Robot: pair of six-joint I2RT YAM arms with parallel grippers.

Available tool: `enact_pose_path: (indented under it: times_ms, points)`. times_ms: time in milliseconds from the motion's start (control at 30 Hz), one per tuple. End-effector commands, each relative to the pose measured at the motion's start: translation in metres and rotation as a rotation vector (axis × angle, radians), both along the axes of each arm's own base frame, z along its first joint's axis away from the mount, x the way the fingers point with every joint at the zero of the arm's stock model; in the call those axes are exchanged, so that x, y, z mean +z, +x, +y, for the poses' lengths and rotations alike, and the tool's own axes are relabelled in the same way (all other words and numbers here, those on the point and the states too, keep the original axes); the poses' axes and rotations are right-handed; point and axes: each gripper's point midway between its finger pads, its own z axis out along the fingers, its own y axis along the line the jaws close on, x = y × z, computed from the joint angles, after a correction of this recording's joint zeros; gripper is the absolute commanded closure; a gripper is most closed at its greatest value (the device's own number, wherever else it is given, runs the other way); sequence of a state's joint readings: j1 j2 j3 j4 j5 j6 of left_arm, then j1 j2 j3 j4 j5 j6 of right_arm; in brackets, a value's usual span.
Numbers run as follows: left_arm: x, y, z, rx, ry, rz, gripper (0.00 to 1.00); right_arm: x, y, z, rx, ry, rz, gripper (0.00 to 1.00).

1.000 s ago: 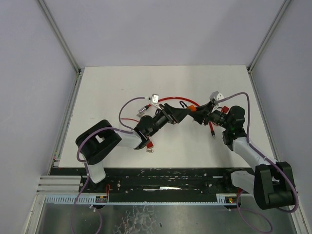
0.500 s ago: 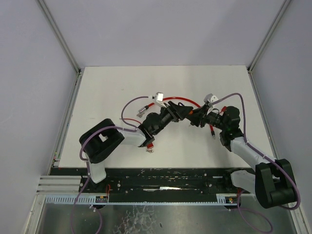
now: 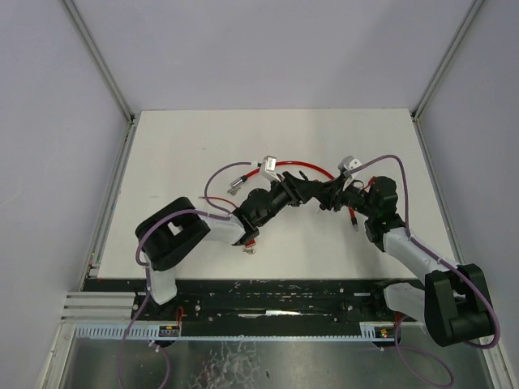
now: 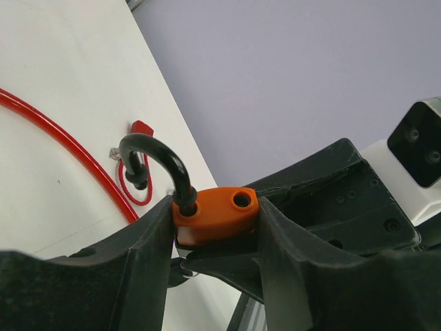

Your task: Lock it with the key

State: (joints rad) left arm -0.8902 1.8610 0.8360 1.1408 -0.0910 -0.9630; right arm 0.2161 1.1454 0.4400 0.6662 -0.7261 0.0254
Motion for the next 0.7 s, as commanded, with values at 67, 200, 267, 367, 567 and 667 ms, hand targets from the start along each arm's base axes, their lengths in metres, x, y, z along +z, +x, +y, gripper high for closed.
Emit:
enact_pose_path:
  times_ms: [67, 200, 267, 367, 567, 667]
  points:
    - [0.025, -0.011, -0.012, -0.058, -0.053, -0.086, 0.72, 0.03, 0.008, 0.004, 0.017, 0.0, -0.112, 0.92]
    - [0.025, -0.008, -0.007, -0.046, -0.018, -0.156, 0.8, 0.031, -0.003, 0.009, 0.1, -0.045, -0.121, 0.61]
    - [0.024, -0.003, -0.001, -0.03, 0.03, -0.218, 0.81, 0.028, -0.011, 0.01, 0.176, -0.123, -0.144, 0.41]
    - [0.017, 0.006, 0.011, -0.036, 0.143, -0.357, 0.83, 0.02, -0.029, -0.004, 0.304, -0.347, -0.205, 0.27]
    - [-0.006, -0.009, 0.009, -0.229, 0.427, -0.772, 0.86, 0.049, -0.051, -0.031, 0.344, -0.341, -0.193, 0.24]
    - [-0.018, -0.037, 0.01, -0.353, 0.516, -1.04, 0.86, 0.066, -0.05, -0.033, 0.334, -0.255, -0.135, 0.23]
